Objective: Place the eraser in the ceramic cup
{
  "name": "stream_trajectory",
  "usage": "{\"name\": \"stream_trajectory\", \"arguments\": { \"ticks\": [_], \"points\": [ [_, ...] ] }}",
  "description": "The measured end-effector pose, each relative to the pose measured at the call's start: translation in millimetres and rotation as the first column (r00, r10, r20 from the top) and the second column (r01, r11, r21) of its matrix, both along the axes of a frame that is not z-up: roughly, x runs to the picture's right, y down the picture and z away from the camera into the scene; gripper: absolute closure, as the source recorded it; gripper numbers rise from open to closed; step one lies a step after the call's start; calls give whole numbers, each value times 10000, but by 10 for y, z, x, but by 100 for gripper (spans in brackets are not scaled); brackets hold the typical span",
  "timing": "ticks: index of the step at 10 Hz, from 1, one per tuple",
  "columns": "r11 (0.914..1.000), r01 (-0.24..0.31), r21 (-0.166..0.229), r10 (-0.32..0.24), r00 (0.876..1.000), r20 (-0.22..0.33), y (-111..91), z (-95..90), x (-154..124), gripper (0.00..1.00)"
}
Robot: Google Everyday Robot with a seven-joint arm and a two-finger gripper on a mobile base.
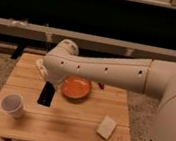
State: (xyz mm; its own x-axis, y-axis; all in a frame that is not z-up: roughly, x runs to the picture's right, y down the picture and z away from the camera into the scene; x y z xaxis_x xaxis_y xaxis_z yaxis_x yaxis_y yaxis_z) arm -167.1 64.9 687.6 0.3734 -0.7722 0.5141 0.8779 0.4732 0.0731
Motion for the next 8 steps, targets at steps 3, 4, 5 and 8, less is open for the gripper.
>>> {"name": "stream_trajectory", "arguments": {
  "ticks": [3, 4, 5, 8],
  "points": [
    [9979, 205, 615, -255, 9963, 825, -127, -95, -438, 82],
    [9972, 304, 689, -373, 9942, 1004, -116, -98, -572, 82],
    [9962, 419, 765, -509, 9914, 1207, -101, -102, -723, 82],
    [9928, 624, 1019, -805, 9795, 1845, -91, -167, -1089, 82]
  ]
}}
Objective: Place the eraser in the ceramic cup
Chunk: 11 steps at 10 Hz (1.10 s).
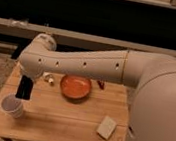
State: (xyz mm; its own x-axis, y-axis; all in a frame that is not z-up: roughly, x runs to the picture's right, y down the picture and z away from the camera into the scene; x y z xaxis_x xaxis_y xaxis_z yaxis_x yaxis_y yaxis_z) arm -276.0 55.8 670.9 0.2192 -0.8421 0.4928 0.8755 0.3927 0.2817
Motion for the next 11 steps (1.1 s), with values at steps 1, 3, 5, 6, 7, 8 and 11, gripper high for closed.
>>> {"name": "stream_trajectory", "arguments": {
  "ticks": [1, 3, 5, 6, 7, 8, 11],
  "points": [
    [9999, 70, 91, -72, 9997, 228, 22, -44, -117, 82],
    [9998, 55, 190, -62, 9992, 396, 70, -84, -226, 82],
    [9995, 89, 296, -104, 9985, 529, 163, -124, -343, 82],
    [9994, 136, 307, -153, 9983, 569, 215, -132, -403, 82],
    [9994, 176, 287, -193, 9981, 585, 258, -123, -445, 82],
    [9995, 187, 265, -202, 9981, 573, 282, -98, -470, 82],
    [9995, 283, 156, -290, 9985, 456, 336, 25, -563, 82]
  ]
}}
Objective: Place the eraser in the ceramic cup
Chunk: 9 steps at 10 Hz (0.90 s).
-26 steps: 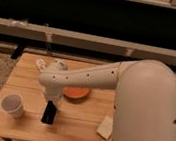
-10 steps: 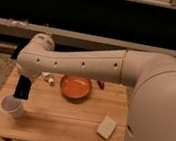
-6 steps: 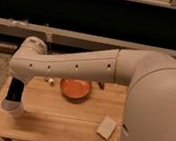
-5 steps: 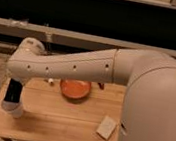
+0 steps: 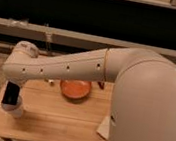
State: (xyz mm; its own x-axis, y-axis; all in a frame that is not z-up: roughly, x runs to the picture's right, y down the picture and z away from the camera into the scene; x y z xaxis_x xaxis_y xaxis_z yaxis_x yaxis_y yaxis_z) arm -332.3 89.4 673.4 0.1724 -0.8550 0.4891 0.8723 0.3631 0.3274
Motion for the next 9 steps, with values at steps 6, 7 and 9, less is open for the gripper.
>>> {"name": "stream_trajectory", "arguments": {
  "ticks": [6, 7, 9],
  "points": [
    [9995, 157, -258, -163, 9996, -243, 117, 223, -188, 62],
    [9995, 151, -273, -160, 9994, -311, 127, 238, -191, 52],
    [9996, 100, -266, -112, 9988, -474, 144, 271, -176, 32]
  ]
}}
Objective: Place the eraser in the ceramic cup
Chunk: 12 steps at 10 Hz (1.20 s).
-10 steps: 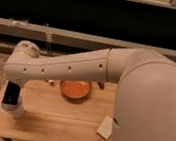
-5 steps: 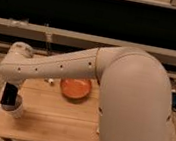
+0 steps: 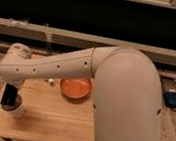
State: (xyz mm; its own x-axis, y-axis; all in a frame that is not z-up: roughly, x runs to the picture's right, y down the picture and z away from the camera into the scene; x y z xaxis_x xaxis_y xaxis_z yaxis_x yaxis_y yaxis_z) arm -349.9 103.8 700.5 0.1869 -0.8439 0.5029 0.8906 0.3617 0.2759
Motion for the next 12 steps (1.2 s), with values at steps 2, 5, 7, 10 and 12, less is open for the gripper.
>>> {"name": "stream_trajectory", "arguments": {
  "ticks": [2, 5, 7, 10, 12],
  "points": [
    [10000, -15, 3, 15, 9999, -110, 18, 12, -19, 20],
    [9999, -130, 97, 134, 9992, -387, 7, 52, 22, 20],
    [9998, -156, 99, 159, 9991, -405, -3, 46, 33, 20],
    [9996, -278, 103, 282, 9987, -421, -47, 17, 105, 20],
    [9993, -361, 53, 362, 9990, -253, -101, -5, 171, 20]
  ]
}}
